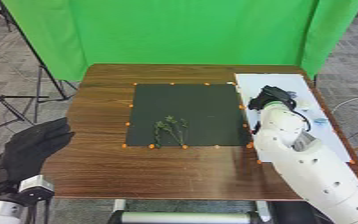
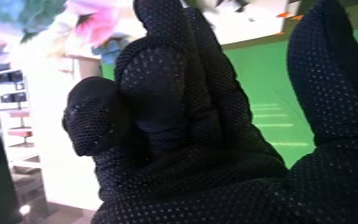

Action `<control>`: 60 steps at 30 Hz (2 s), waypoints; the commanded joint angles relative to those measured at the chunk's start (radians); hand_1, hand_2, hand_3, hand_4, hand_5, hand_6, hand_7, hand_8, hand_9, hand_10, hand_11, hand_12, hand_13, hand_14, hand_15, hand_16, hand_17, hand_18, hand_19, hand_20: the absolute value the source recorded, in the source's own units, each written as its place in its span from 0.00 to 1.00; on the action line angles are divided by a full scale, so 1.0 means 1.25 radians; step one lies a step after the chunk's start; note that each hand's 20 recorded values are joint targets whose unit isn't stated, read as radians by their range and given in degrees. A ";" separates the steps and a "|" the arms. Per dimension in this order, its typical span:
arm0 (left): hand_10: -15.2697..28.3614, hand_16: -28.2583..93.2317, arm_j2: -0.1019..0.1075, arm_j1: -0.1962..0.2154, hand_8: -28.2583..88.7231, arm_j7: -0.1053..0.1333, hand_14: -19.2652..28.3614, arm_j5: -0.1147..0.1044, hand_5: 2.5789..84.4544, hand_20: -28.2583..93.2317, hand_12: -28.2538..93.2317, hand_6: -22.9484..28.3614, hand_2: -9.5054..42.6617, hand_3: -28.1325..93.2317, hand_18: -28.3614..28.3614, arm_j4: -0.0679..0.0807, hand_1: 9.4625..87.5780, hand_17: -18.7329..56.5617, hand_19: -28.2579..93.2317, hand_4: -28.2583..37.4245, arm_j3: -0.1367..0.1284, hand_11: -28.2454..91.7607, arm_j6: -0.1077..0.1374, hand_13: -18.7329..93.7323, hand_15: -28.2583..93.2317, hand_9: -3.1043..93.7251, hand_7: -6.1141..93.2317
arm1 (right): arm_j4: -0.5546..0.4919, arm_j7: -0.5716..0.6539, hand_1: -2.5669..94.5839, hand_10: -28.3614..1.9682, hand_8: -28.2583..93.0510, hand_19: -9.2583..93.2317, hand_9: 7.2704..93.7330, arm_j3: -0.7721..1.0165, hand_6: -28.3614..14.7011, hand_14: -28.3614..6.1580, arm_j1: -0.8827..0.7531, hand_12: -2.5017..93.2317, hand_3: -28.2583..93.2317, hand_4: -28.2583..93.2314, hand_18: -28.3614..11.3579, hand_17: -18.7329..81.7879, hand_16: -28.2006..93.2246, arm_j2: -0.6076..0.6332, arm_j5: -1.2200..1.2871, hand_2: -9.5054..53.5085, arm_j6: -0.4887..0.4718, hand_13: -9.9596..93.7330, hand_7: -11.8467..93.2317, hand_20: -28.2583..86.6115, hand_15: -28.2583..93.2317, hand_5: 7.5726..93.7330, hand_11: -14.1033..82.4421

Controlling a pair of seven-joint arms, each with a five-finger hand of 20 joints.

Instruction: Arrange flowers

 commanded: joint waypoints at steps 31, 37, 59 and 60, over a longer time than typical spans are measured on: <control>0.85 0.12 -0.011 -0.029 0.16 -0.020 1.00 0.006 0.56 0.31 0.31 0.71 0.28 0.91 0.92 0.011 0.23 0.12 0.72 0.20 0.018 0.50 -0.016 0.39 0.73 0.44 0.24 | 0.070 -0.003 0.37 0.23 0.17 1.00 0.77 -0.045 0.37 0.44 0.002 0.23 0.84 0.06 0.43 0.85 0.41 -0.012 -0.066 0.10 -0.023 0.84 0.26 0.47 0.82 0.72 0.46; 0.85 0.12 -0.007 -0.029 0.16 -0.015 1.00 0.004 0.56 0.31 0.31 0.71 0.28 0.91 0.92 0.013 0.23 0.12 0.72 0.20 0.017 0.50 -0.016 0.39 0.73 0.44 0.24 | 0.095 -0.011 0.40 0.27 0.17 1.00 0.79 -0.052 0.39 0.46 0.006 0.23 0.84 0.05 0.44 0.85 0.41 -0.015 -0.084 0.08 -0.023 0.84 0.27 0.47 0.82 0.73 0.47; 0.85 0.12 -0.009 -0.039 0.16 -0.020 1.00 0.007 0.56 0.31 0.31 0.71 0.28 0.91 0.92 0.015 0.23 0.12 0.72 0.20 0.022 0.51 -0.020 0.39 0.73 0.43 0.24 | 0.137 -0.021 0.58 0.52 0.36 1.00 0.94 -0.055 0.55 0.62 0.005 0.26 0.82 0.00 0.43 0.86 0.42 -0.031 -0.090 0.06 0.019 0.92 0.36 0.52 0.78 0.86 0.53; 0.85 0.12 -0.009 -0.037 0.16 -0.019 1.00 0.006 0.56 0.31 0.31 0.71 0.28 0.91 0.92 0.015 0.23 0.12 0.72 0.20 0.022 0.50 -0.019 0.39 0.73 0.43 0.24 | 0.136 -0.021 0.58 0.52 0.36 1.00 0.94 -0.060 0.56 0.63 0.008 0.26 0.82 0.00 0.43 0.86 0.42 -0.024 -0.092 0.06 0.033 0.92 0.37 0.53 0.78 0.86 0.53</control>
